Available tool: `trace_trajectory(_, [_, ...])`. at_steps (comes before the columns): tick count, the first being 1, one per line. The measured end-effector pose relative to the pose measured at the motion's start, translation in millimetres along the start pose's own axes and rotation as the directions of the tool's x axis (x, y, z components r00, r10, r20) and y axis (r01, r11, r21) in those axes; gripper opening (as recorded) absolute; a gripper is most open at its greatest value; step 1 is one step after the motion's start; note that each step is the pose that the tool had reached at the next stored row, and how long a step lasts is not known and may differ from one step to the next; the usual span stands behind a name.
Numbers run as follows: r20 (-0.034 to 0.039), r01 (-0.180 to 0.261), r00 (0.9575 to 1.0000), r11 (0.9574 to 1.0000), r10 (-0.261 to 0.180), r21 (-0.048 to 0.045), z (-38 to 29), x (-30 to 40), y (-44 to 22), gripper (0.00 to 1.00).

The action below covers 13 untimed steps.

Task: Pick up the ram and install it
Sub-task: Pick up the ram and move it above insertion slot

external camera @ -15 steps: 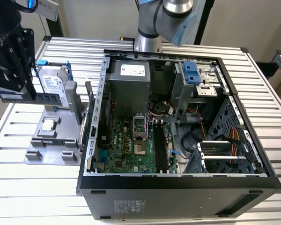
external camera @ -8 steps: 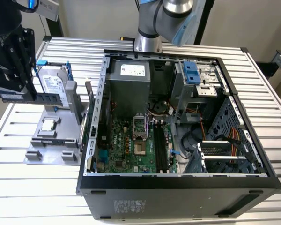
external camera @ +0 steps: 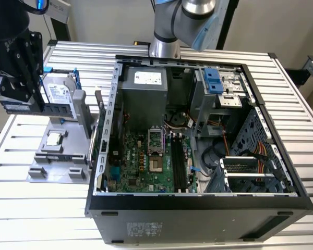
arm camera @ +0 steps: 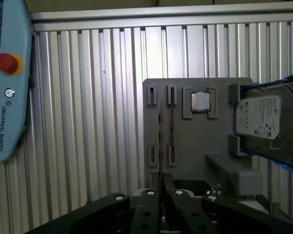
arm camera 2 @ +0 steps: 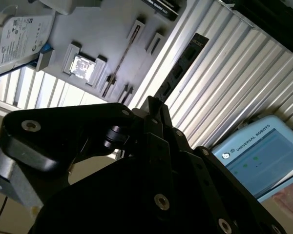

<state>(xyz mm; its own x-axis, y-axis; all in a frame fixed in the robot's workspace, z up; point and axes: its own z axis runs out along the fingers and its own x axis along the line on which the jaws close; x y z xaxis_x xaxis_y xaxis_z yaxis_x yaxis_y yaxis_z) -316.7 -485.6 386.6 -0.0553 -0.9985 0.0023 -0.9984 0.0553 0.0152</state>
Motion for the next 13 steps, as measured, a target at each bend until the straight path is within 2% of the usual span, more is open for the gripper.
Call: trace_trajectory(13, [-0.0001, 0.000, 1.0000, 1.0000, 0.000, 0.0001, -0.1, -0.4, -7.9, 0.00])
